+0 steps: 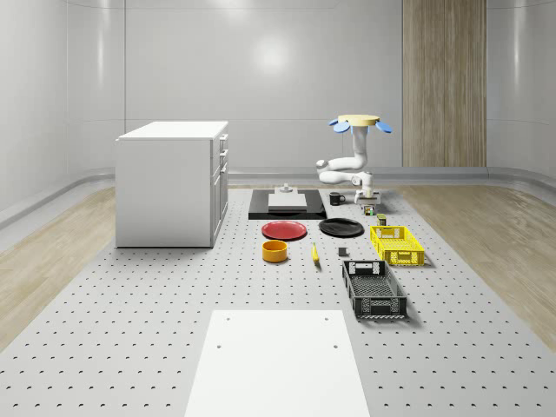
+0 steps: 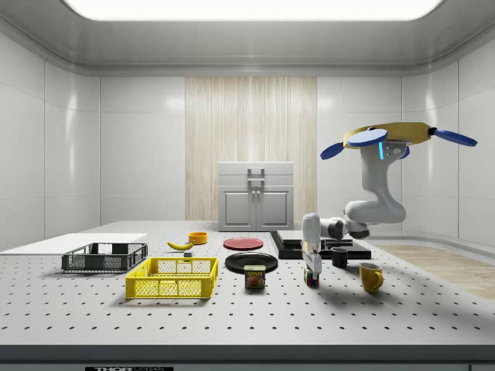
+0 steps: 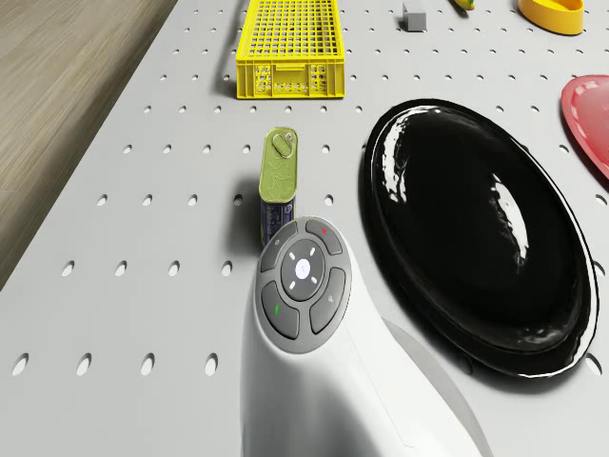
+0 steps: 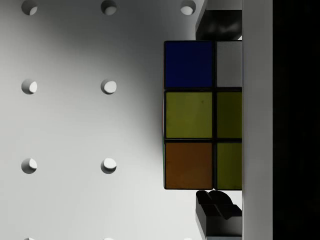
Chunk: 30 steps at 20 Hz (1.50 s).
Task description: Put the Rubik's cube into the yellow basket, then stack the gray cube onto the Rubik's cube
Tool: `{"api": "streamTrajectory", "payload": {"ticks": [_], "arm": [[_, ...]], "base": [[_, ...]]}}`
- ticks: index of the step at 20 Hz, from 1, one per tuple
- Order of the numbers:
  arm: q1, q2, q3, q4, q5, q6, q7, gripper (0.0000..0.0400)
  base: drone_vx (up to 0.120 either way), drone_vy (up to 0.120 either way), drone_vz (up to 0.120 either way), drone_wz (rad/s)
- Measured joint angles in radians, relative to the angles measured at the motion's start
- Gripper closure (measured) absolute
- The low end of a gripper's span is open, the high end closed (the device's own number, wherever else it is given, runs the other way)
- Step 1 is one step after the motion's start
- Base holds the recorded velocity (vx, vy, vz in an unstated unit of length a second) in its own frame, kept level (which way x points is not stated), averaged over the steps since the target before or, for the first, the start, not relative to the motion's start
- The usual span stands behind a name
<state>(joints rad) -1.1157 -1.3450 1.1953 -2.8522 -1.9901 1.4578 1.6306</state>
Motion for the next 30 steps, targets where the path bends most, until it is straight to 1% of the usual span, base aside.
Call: {"api": "streamTrajectory", "payload": {"ticks": [9, 16, 20, 21, 23, 25, 30], "arm": [[-0.007, -0.017, -0.002, 0.003, 0.002, 0.018, 0.005, 0.0], [-0.032, -0.021, 0.009, 0.022, 0.012, 0.027, 0.011, 0.0], [-0.04, -0.028, -0.002, 0.03, 0.003, 0.04, 0.013, 0.0], [-0.041, -0.029, -0.004, 0.032, 0.002, 0.042, 0.013, 0.0006], [-0.043, -0.032, -0.006, 0.034, 0.001, 0.046, 0.014, 0.0033], [-0.045, -0.035, -0.007, 0.035, 0.0, 0.05, 0.015, 0.005], [-0.049, -0.042, -0.008, 0.037, 0.002, 0.058, 0.017, 0.0068]], "base": [[0.0, 0.0, 0.0, 0.0], [0.0, 0.0, 0.0, 0.0], [0.0, 0.0, 0.0, 0.0], [0.0, 0.0, 0.0, 0.0], [0.0, 0.0, 0.0, 0.0], [0.0, 0.0, 0.0, 0.0], [0.0, 0.0, 0.0, 0.0]]}}
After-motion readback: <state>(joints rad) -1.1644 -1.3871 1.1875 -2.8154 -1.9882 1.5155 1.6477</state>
